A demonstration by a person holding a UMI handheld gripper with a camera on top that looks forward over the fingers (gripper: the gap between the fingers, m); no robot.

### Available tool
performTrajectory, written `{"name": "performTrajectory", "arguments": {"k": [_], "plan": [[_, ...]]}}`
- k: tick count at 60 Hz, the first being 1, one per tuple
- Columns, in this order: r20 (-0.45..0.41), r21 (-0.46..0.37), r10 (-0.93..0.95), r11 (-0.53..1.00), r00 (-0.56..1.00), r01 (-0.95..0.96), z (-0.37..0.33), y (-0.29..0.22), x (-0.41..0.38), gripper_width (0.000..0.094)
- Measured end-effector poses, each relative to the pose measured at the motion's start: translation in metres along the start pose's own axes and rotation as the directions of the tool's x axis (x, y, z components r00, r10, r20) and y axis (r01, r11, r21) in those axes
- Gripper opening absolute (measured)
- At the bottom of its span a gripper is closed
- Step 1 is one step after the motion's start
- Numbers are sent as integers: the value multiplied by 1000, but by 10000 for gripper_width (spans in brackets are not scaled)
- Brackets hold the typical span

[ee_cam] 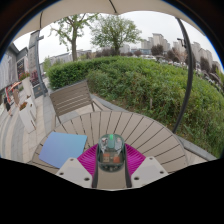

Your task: Arrange mouse

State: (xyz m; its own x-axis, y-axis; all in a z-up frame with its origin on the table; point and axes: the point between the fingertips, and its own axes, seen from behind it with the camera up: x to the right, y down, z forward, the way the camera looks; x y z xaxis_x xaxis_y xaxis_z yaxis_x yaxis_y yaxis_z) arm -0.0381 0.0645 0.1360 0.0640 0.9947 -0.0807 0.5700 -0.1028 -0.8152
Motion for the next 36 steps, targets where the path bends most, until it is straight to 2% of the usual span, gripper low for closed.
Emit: {"name": "performTrajectory", "arguments": {"k": [8, 17, 29, 36], "plan": [[45, 14, -26, 1000, 999, 25, 28, -14, -108, 381], [7, -85, -31, 996, 1000, 31, 94, 28, -196, 381], [-56, -156, -25, 988, 998, 16, 150, 88, -240, 391], [-90, -165, -6, 986, 996, -9, 153, 94, -241, 463]]}}
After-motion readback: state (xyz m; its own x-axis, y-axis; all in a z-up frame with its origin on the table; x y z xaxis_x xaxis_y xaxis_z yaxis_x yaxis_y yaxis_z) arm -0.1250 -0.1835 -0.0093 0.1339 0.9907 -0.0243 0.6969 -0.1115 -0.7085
